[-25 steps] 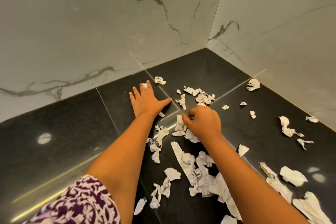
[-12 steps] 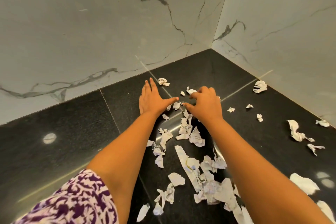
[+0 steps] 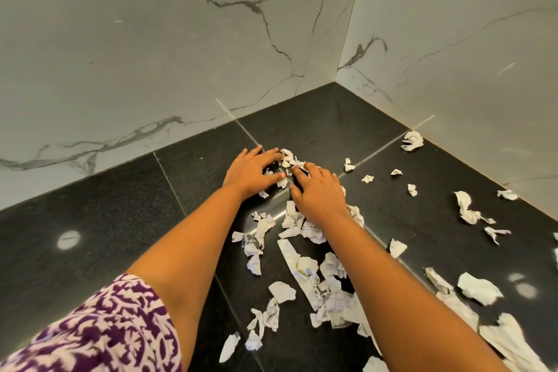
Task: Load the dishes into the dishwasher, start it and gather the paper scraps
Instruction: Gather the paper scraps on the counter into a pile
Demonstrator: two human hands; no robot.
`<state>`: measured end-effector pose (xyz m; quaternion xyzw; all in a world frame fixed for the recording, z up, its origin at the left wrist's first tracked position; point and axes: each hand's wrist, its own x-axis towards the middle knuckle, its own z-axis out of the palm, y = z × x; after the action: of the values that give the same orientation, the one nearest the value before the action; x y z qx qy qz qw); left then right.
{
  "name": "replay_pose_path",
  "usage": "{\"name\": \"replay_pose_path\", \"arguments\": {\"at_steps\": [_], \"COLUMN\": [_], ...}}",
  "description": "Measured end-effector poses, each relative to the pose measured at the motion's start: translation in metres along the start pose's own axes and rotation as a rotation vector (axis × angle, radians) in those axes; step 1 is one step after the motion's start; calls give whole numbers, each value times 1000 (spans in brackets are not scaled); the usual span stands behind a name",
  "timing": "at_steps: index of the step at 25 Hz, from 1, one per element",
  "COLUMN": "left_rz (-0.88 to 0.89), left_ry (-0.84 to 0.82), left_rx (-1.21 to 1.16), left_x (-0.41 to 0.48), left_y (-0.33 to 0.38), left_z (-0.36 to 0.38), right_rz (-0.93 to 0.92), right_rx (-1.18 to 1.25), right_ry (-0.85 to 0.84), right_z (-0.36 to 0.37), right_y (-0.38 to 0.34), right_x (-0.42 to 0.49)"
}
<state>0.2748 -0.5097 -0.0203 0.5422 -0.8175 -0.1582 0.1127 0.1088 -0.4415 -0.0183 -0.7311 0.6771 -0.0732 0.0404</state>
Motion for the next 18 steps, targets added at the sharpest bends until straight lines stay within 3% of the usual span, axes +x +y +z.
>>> {"name": "replay_pose_path", "arguments": {"at_steps": [6, 12, 14, 17, 18], "left_rz": [58, -97, -134, -224, -236], "left_ry": [-73, -203, -288, -345, -306], "left_rx": [7, 67, -89, -710, -800], "left_x": [-55, -108, -118, -137, -145], "left_y": [34, 104, 127, 148, 147], "left_z": [8, 26, 27, 12, 6], "right_rz": [38, 126, 172, 185, 150], "right_rx": [71, 198, 260, 262, 216], "right_ry": [-29, -97, -89, -23, -51], "right_z": [-16, -30, -44, -61, -63], "right_y": [12, 44, 44, 26, 20], "right_x": [-56, -118, -140, -184, -202]}}
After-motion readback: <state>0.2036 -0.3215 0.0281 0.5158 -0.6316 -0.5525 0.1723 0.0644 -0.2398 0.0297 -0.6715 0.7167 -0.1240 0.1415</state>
